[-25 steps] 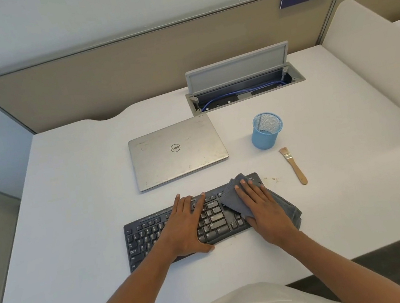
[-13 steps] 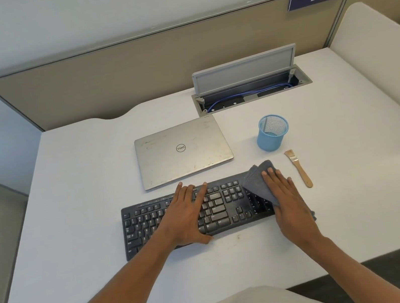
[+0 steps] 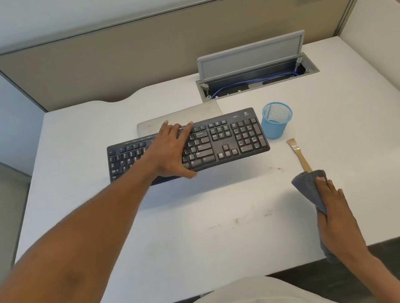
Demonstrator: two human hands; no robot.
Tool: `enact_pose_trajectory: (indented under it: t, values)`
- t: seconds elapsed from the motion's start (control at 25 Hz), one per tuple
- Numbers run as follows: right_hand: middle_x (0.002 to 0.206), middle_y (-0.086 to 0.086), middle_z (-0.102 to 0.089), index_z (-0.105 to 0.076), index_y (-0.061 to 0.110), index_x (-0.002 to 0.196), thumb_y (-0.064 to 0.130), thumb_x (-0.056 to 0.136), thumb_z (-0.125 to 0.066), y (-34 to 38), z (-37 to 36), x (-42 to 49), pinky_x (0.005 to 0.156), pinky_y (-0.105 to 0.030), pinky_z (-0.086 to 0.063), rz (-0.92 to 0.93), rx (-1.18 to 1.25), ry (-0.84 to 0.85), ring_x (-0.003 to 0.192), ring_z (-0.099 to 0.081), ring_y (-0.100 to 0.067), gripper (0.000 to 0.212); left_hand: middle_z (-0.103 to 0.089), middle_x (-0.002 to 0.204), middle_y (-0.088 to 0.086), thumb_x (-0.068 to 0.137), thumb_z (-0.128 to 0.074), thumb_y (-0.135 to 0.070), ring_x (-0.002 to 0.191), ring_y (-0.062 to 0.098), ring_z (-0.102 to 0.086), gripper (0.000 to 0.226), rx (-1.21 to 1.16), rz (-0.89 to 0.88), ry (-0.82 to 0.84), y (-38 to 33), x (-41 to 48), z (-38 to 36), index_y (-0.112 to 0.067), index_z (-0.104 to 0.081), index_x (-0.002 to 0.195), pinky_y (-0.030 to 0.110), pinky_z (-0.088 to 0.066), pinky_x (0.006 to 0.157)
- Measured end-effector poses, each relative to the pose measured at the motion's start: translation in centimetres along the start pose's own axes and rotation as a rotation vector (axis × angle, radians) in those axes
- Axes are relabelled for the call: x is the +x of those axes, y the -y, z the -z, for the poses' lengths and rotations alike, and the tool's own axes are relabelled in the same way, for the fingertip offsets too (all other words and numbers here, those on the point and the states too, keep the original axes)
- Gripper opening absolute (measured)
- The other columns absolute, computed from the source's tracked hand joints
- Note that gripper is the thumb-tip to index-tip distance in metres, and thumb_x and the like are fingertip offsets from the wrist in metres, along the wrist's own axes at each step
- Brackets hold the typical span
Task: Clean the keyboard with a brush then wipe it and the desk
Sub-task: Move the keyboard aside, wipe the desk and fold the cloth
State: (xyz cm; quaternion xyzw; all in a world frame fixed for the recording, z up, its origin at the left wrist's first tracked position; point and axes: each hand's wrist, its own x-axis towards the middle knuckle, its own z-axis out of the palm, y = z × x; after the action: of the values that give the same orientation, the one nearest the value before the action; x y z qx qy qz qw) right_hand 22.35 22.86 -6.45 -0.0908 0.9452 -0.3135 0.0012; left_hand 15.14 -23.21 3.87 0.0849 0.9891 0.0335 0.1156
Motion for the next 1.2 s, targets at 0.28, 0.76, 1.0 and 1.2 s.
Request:
enact_pose_trajectory:
  t: [0.28, 0.76, 1.0, 1.2]
  values:
    - [0.165, -0.013, -0.031, -0.030, 0.003, 0.158, -0.005, 0.097, -0.052, -1.4, -1.9, -0.9, 0.128, -0.044, -0.015, -0.079, -0.205, -0.002, 0.154, -0.028, -0.027, 0.066, -0.043, 0.152, 0.025, 0.064, -0.062, -0.097, 0.144, 0.042, -0.034, 0.145, 0.121, 0.016, -0.033, 1.8, 2.7, 4.4, -0.013, -0.005, 0.168, 0.056, -0.007, 0.131]
    - [0.156, -0.016, -0.044, -0.042, -0.001, 0.152, -0.011, 0.094, -0.055, 7.7, -10.8, 0.7, 0.119, -0.052, -0.036, 0.118, 0.007, 0.141, 0.143, -0.045, -0.037, 0.060, -0.037, 0.158, 0.024, 0.066, -0.075, -0.087, 0.149, 0.044, -0.027, 0.139, 0.116, -0.021, -0.086, 0.0, 4.3, 5.4, -0.015, -0.011, 0.167, 0.057, -0.005, 0.132]
    - [0.126, 0.004, -0.061, -0.050, 0.017, 0.148, -0.006, 0.099, -0.042, 10.8, -5.5, 7.6, 0.103, -0.028, -0.041, -0.127, 0.371, -0.008, 0.113, -0.057, -0.014, 0.055, -0.040, 0.154, 0.025, 0.065, -0.074, -0.087, 0.146, 0.043, -0.031, 0.138, 0.121, -0.029, -0.078, -0.4, 4.5, 5.2, -0.014, -0.013, 0.166, 0.056, -0.007, 0.131]
    - [0.152, -0.011, -0.050, -0.047, 0.010, 0.150, -0.004, 0.094, -0.039, 5.3, -6.6, 13.2, 0.120, -0.042, -0.032, -0.001, 0.040, -0.032, 0.141, -0.045, -0.029, 0.059, -0.038, 0.155, 0.026, 0.065, -0.076, -0.085, 0.148, 0.044, -0.029, 0.138, 0.114, -0.023, -0.077, -0.5, 4.3, 5.5, -0.015, -0.012, 0.166, 0.055, -0.006, 0.132]
